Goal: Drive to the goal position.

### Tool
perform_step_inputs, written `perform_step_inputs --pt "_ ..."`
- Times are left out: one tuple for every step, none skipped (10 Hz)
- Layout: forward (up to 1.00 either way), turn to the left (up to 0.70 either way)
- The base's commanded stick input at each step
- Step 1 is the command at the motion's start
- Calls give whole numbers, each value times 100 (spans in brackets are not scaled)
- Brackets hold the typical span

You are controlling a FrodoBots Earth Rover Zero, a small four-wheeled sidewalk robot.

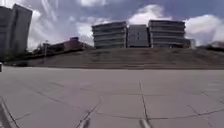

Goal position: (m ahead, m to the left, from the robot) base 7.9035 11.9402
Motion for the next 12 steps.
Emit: perform_step_inputs --pt "70 0" --pt "70 0" --pt "70 0" --pt "70 0" --pt "70 0" --pt "70 0" --pt "70 0" --pt "70 0" --pt "70 0" --pt "70 0" --pt "70 0" --pt "70 0"
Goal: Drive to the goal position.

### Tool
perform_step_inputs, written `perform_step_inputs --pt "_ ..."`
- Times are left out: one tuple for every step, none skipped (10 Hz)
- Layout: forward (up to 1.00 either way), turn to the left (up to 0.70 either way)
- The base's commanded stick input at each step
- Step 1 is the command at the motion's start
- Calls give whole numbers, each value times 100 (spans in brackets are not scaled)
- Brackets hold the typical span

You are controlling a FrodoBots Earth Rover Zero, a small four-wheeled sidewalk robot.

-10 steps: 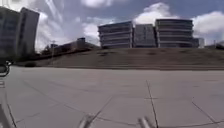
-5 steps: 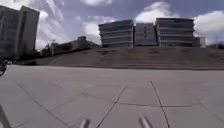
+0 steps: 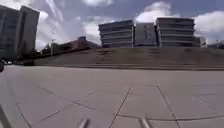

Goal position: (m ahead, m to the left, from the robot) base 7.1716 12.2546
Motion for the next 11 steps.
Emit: perform_step_inputs --pt "70 0" --pt "70 0" --pt "70 7" --pt "70 35" --pt "70 35" --pt "70 35" --pt "70 35" --pt "70 21" --pt "70 1" --pt "70 0" --pt "70 0"
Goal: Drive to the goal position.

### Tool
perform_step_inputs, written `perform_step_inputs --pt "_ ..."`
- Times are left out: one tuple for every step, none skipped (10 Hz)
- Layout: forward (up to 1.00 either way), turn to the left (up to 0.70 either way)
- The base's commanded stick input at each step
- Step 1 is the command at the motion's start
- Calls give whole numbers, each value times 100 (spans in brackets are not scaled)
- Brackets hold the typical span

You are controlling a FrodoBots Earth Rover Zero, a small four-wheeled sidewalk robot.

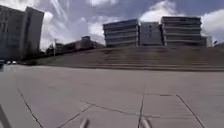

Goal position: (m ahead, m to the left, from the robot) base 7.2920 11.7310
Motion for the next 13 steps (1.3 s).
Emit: perform_step_inputs --pt "70 0" --pt "70 0" --pt "70 0" --pt "70 0" --pt "70 0" --pt "70 0" --pt "70 0" --pt "70 0" --pt "70 0" --pt "70 0" --pt "70 0" --pt "70 0" --pt "70 0"
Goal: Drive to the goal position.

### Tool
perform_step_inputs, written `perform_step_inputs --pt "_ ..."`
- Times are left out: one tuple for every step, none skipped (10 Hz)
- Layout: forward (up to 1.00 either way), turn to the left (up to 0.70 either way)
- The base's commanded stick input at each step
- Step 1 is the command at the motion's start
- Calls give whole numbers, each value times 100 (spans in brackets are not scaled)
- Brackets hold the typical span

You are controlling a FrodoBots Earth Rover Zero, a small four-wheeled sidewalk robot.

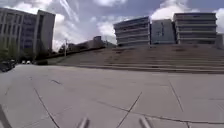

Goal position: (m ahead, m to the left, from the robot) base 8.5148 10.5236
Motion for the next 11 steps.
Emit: perform_step_inputs --pt "70 0" --pt "70 4" --pt "70 35" --pt "70 35" --pt "70 35" --pt "70 35" --pt "70 29" --pt "70 14" --pt "70 0" --pt "70 0" --pt "70 0"
